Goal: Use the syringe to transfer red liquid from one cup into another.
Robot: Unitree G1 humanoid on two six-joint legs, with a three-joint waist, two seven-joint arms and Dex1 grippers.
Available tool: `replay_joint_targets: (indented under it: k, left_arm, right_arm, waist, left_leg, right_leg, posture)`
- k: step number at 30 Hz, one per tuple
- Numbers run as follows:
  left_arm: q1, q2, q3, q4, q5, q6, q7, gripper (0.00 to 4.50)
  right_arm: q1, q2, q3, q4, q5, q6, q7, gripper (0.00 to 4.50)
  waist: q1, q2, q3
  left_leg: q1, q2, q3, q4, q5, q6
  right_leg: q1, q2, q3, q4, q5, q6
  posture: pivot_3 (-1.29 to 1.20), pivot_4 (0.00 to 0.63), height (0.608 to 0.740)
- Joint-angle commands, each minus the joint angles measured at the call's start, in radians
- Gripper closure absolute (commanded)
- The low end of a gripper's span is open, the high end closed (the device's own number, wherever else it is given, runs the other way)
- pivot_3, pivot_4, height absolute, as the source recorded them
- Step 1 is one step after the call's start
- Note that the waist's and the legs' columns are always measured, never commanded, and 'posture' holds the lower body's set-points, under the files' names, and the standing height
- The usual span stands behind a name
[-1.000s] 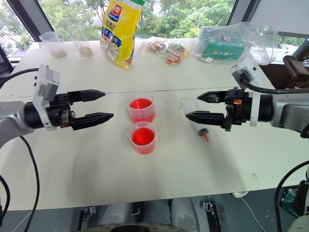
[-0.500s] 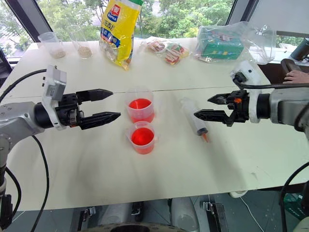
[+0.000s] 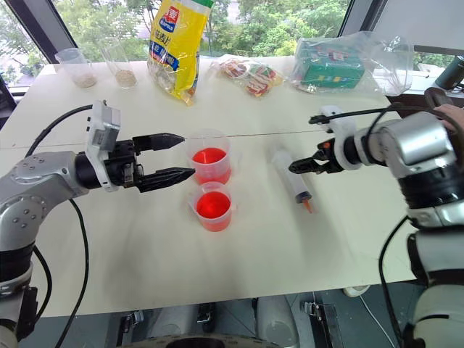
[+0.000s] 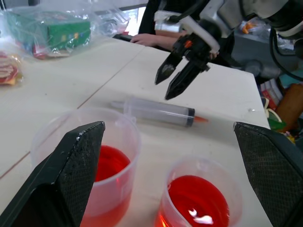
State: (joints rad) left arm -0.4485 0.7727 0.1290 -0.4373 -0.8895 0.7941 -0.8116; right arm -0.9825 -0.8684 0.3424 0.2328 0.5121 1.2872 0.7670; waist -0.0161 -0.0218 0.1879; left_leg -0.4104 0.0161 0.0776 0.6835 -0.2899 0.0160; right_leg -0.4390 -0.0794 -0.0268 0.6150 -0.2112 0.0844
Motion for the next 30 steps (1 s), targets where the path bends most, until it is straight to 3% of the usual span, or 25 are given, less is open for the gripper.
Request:
replay_joint_targets:
  k: [1, 13, 16, 20, 21, 30]
  left_arm:
    - [-0.012, -0.002, 0.008, -0.023, 0.011, -0.024, -0.006, 0.00]
    - [0.020, -0.001, 0.037, -0.066, 0.003, -0.008, 0.031, 0.00]
    - [0.023, -0.006, 0.033, -0.069, 0.006, -0.012, 0.039, 0.00]
    - [0.018, -0.009, 0.025, -0.061, 0.011, -0.017, 0.036, 0.00]
    - [0.014, -0.010, 0.023, -0.056, 0.014, -0.019, 0.033, 0.00]
    - [-0.030, 0.003, 0.016, 0.008, 0.053, -0.042, -0.022, 0.00]
  right_arm:
    - [-0.055, 0.061, 0.046, 0.100, -0.087, -0.064, 0.029, 0.03]
    - [-0.097, 0.207, 0.182, 0.338, -0.314, -0.229, 0.158, 0.03]
    - [-0.093, 0.221, 0.200, 0.349, -0.361, -0.254, 0.186, 0.87]
    - [-0.072, 0.219, 0.213, 0.318, -0.411, -0.263, 0.222, 2.92]
    - [-0.065, 0.216, 0.214, 0.307, -0.422, -0.266, 0.226, 3.12]
    - [-0.022, 0.170, 0.077, 0.144, -0.443, -0.231, 0.185, 3.13]
  waist:
    - [0.002, 0.000, 0.000]
    - [-0.001, 0.000, 0.000]
    - [-0.001, 0.000, 0.000]
    - [-0.001, -0.001, -0.001]
    - [-0.001, -0.001, -0.001]
    - [0.005, 0.000, -0.001]
  left_leg:
    - [0.000, 0.000, 0.000, 0.000, 0.000, 0.000]
    - [0.001, 0.000, 0.000, 0.000, 0.000, 0.000]
    - [0.004, 0.000, -0.001, 0.000, 0.001, -0.001]
    - [0.004, 0.000, -0.001, 0.000, 0.001, -0.002]
    - [0.004, 0.000, -0.001, 0.000, 0.001, -0.002]
    - [0.003, 0.000, -0.002, 0.000, 0.001, -0.002]
  right_leg:
    - [0.000, 0.000, 0.000, 0.000, 0.000, 0.000]
    - [0.001, -0.001, -0.001, 0.002, 0.002, 0.003]
    - [0.004, 0.000, -0.001, 0.002, 0.002, 0.003]
    - [0.004, 0.000, -0.001, 0.002, 0.002, 0.003]
    - [0.004, 0.000, -0.001, 0.002, 0.002, 0.003]
    - [0.003, -0.001, -0.002, 0.002, 0.002, 0.003]
  posture:
    - [0.00, 0.150, 0.740]
    - [0.00, 0.150, 0.740]
    - [0.00, 0.150, 0.740]
    - [0.00, 0.150, 0.740]
    - [0.00, 0.150, 0.740]
    - [0.00, 0.150, 0.740]
